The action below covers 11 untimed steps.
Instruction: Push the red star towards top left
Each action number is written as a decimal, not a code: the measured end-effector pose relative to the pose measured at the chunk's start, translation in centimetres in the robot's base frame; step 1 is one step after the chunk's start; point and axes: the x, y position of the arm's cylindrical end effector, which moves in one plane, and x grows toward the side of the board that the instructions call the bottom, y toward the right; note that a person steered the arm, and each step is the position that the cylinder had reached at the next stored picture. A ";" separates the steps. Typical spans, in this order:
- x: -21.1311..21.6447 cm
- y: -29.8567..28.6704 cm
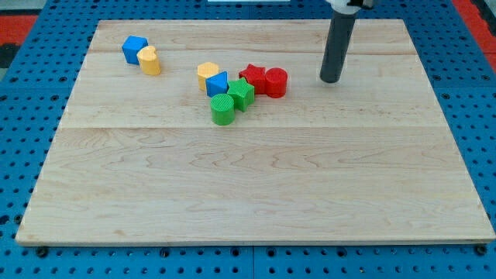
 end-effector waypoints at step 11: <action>-12.2 -26.9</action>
